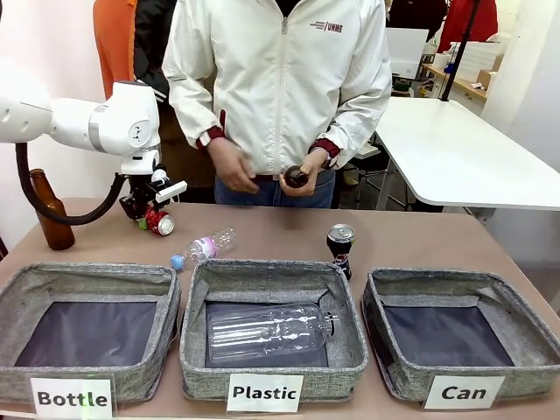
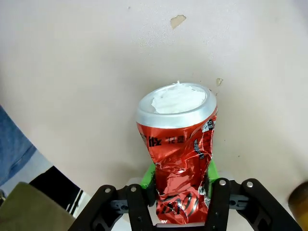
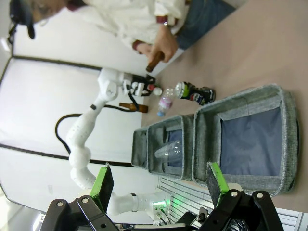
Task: Sort the can waste into the basket.
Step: Pick up the can waste from the table and place it in the right Fabric basket.
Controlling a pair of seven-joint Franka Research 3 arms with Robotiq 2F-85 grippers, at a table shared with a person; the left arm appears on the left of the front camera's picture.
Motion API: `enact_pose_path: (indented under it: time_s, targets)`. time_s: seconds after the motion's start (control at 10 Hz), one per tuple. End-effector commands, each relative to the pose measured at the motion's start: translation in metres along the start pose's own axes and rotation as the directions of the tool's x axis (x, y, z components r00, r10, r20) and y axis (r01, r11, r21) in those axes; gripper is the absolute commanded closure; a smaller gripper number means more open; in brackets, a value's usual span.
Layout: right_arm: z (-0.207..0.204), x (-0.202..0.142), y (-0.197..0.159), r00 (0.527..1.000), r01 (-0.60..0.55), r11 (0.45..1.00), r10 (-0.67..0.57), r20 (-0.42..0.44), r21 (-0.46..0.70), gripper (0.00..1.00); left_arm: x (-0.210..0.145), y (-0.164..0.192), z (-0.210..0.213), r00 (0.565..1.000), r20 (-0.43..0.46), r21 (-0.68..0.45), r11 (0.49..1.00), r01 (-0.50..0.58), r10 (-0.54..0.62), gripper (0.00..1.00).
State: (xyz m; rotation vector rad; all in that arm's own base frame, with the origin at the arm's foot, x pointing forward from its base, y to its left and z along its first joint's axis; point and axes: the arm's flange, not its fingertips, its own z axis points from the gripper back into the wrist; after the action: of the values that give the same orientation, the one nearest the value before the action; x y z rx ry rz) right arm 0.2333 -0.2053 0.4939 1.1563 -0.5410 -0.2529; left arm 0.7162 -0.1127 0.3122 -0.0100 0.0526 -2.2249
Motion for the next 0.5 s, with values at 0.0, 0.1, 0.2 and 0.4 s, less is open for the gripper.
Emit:
enact_pose_path:
  time_s: [0.0, 0.1, 0.2, 0.4]
  targets:
    - [0.001, 0.002, 0.001, 1.000, -0.025, 0.999, 0.024, 0.012, 0.025, 0.00, -0.001, -0.011, 0.015, 1.000, -0.016, 0.017, 1.000, -0.024, 0.024, 1.00]
    - [0.001, 0.002, 0.001, 1.000, -0.025, 0.999, 0.024, 0.012, 0.025, 0.00, 0.005, -0.032, 0.040, 0.997, 0.046, 0.041, 0.998, -0.056, 0.054, 1.00]
    - [0.001, 0.002, 0.001, 1.000, -0.025, 0.999, 0.024, 0.012, 0.025, 0.00, 0.014, -0.058, 0.067, 0.988, 0.107, 0.054, 0.991, -0.119, 0.112, 1.00]
    - [0.001, 0.002, 0.001, 1.000, -0.025, 0.999, 0.024, 0.012, 0.025, 0.00, 0.033, -0.127, 0.125, 0.944, 0.207, 0.068, 0.959, -0.275, 0.256, 0.75]
